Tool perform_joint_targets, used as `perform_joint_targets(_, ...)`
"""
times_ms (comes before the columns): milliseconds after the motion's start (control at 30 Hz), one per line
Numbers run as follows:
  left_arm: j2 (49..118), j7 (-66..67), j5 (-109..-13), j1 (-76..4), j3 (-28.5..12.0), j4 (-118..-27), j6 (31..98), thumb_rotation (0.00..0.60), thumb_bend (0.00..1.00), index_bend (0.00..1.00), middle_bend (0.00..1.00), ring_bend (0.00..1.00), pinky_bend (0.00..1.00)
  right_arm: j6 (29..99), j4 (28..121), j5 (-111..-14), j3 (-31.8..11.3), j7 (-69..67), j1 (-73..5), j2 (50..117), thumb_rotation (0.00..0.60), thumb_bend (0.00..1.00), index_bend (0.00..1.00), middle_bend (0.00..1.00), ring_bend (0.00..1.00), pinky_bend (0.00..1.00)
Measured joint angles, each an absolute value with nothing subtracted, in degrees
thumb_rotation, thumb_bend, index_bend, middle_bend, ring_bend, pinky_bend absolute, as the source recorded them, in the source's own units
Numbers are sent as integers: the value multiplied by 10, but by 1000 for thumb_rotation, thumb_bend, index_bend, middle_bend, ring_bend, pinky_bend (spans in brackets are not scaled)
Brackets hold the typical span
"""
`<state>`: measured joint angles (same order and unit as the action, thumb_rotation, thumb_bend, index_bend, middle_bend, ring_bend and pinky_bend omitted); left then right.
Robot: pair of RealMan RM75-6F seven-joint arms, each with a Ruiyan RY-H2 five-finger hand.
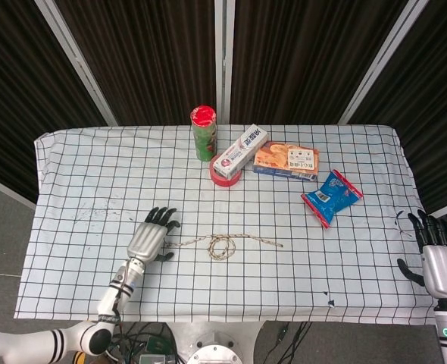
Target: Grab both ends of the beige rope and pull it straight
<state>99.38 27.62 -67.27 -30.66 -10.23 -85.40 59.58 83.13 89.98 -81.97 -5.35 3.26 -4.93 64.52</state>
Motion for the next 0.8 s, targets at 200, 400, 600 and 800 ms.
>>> perform_joint_targets(200,1020,285,-654,-321,-104,-830,593,600,171,329,75,0,58,837,897,-823,-55,24,-48,644,600,185,0,0,0,0)
perform_joint_targets(400,1026,290,-633,-329,-106,-819,592,600,216,357,88,0,58,842,890,-823,-57,12,-46,645,600,185,0,0,0,0)
perform_joint_targets(600,1026,288,-622,-333,-107,-817,597,600,255,400,104,0,58,838,885,-822,-57,11,-48,650,600,184,0,0,0,0)
perform_joint_targets(800,1028,288,-614,-337,-102,-811,597,600,281,435,117,0,58,837,885,-821,-57,13,-49,652,600,184,0,0,0,0)
